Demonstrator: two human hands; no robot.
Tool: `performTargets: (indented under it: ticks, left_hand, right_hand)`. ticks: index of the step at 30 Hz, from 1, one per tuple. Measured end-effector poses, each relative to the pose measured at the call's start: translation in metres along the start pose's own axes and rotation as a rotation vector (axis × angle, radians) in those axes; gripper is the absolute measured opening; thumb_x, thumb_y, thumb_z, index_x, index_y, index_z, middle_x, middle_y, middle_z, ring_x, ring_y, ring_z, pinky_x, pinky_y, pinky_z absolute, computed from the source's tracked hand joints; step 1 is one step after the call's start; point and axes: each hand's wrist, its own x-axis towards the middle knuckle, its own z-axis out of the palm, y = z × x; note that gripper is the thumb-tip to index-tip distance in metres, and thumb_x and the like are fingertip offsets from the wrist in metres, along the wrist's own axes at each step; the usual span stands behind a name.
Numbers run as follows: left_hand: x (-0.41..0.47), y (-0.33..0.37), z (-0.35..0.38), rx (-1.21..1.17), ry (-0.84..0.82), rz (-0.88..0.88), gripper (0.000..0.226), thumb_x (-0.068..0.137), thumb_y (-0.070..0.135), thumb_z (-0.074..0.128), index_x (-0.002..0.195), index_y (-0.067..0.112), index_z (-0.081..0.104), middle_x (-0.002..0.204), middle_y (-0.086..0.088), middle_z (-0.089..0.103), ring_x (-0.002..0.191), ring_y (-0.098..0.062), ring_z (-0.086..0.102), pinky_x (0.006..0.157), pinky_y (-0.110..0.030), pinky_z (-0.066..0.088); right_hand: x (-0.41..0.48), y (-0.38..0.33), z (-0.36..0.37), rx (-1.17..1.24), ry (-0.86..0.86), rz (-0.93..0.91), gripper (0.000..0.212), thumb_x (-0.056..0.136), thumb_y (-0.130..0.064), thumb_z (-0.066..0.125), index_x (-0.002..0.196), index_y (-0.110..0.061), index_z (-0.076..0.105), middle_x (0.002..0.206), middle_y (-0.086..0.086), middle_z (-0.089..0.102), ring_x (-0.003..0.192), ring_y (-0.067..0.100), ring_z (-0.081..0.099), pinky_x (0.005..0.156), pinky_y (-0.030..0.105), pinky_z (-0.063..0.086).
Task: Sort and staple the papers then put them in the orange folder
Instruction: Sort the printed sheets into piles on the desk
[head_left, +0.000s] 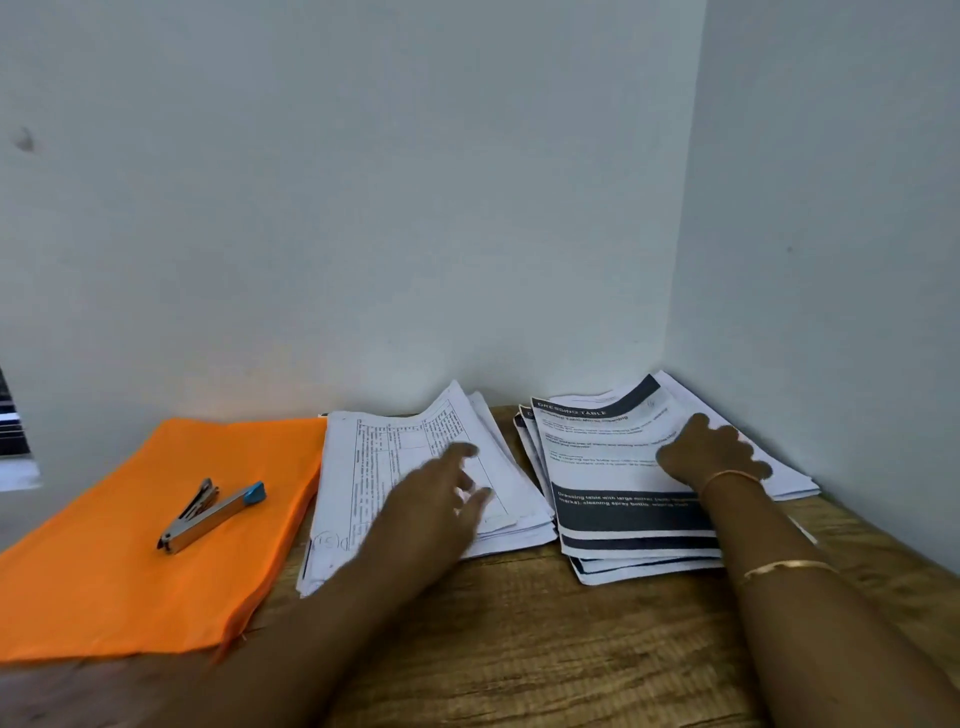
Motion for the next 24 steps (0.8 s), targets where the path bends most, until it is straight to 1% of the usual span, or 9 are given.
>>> performTargets:
  ticks: [1,3,6,9,11,14,19,21,24]
  left_hand:
    - [-0.004,0.011,0.005,-0.022,-0.079,0.023,0.05,0.091,0.042,0.054,0.137,0.035,0.035,0.121,0.011,0.059,0.096,-0.004,0.056,0.082,-0.018,0.043]
    - [-0.011,0.023,0.015,-0.032,-0.223,0.109,0.052,0.092,0.046,0.05,0.14,0.04,0.029,0.128,0.01,0.054,0.108,-0.006,0.052,0.091,-0.02,0.041]
    - [-0.019,0.025,0.022,0.039,-0.341,0.251,0.051,0.095,0.044,0.045,0.143,0.035,0.031,0.136,0.007,0.047,0.123,-0.011,0.038,0.101,-0.021,0.029]
    - [-0.019,0.022,0.025,0.116,-0.366,0.311,0.049,0.096,0.042,0.044,0.143,0.029,0.035,0.139,0.007,0.042,0.125,-0.013,0.033,0.106,-0.026,0.028]
    - [-0.018,0.023,0.026,0.138,-0.382,0.329,0.05,0.096,0.042,0.043,0.143,0.027,0.034,0.14,0.007,0.042,0.124,-0.014,0.034,0.106,-0.029,0.029]
    - [-0.019,0.022,0.026,0.126,-0.377,0.335,0.052,0.096,0.043,0.043,0.144,0.029,0.03,0.141,0.008,0.042,0.124,-0.013,0.034,0.107,-0.028,0.029]
    - [-0.02,0.025,0.021,0.113,-0.392,0.312,0.057,0.095,0.045,0.043,0.146,0.031,0.021,0.144,0.008,0.038,0.129,-0.012,0.031,0.108,-0.027,0.028]
    - [-0.019,0.025,0.021,0.106,-0.398,0.311,0.057,0.095,0.047,0.043,0.146,0.032,0.023,0.145,0.01,0.037,0.13,-0.01,0.03,0.109,-0.027,0.028]
    - [-0.018,0.023,0.022,0.106,-0.398,0.325,0.052,0.094,0.048,0.043,0.142,0.032,0.032,0.143,0.014,0.039,0.127,-0.007,0.031,0.107,-0.025,0.029]
  right_hand:
    - [0.0,0.003,0.0,0.013,-0.034,0.019,0.06,0.089,-0.035,0.048,0.142,-0.015,0.029,0.145,0.016,0.033,0.132,0.037,0.033,0.108,0.05,0.027]
    - [0.0,0.003,0.002,0.009,-0.073,0.015,0.059,0.089,-0.034,0.047,0.141,-0.015,0.029,0.143,0.016,0.035,0.132,0.035,0.033,0.106,0.048,0.027]
    - [0.004,-0.001,0.004,0.075,-0.073,-0.013,0.06,0.088,-0.029,0.049,0.141,-0.012,0.027,0.142,0.018,0.036,0.13,0.037,0.035,0.105,0.046,0.03]
    - [0.009,0.0,0.005,0.162,-0.05,-0.016,0.061,0.086,-0.023,0.05,0.139,-0.005,0.026,0.135,0.02,0.045,0.121,0.038,0.046,0.101,0.045,0.04]
    - [0.01,0.004,0.006,0.186,-0.024,0.004,0.053,0.086,-0.022,0.05,0.134,-0.005,0.037,0.129,0.018,0.051,0.115,0.037,0.051,0.097,0.044,0.043]
    - [0.014,0.009,0.001,0.194,0.027,0.03,0.041,0.084,-0.019,0.047,0.124,-0.008,0.051,0.123,0.015,0.056,0.111,0.036,0.053,0.098,0.045,0.043]
    - [0.029,0.02,-0.012,0.111,0.096,0.032,0.047,0.089,-0.022,0.046,0.135,-0.011,0.042,0.134,0.018,0.049,0.122,0.039,0.046,0.1,0.048,0.036]
    - [0.039,0.029,-0.017,0.075,0.087,-0.004,0.048,0.09,-0.023,0.046,0.136,-0.012,0.039,0.132,0.019,0.049,0.12,0.039,0.048,0.102,0.048,0.037]
    - [0.058,0.044,-0.024,0.044,0.065,-0.114,0.042,0.09,-0.017,0.044,0.13,-0.004,0.04,0.122,0.024,0.053,0.109,0.039,0.054,0.094,0.044,0.046]
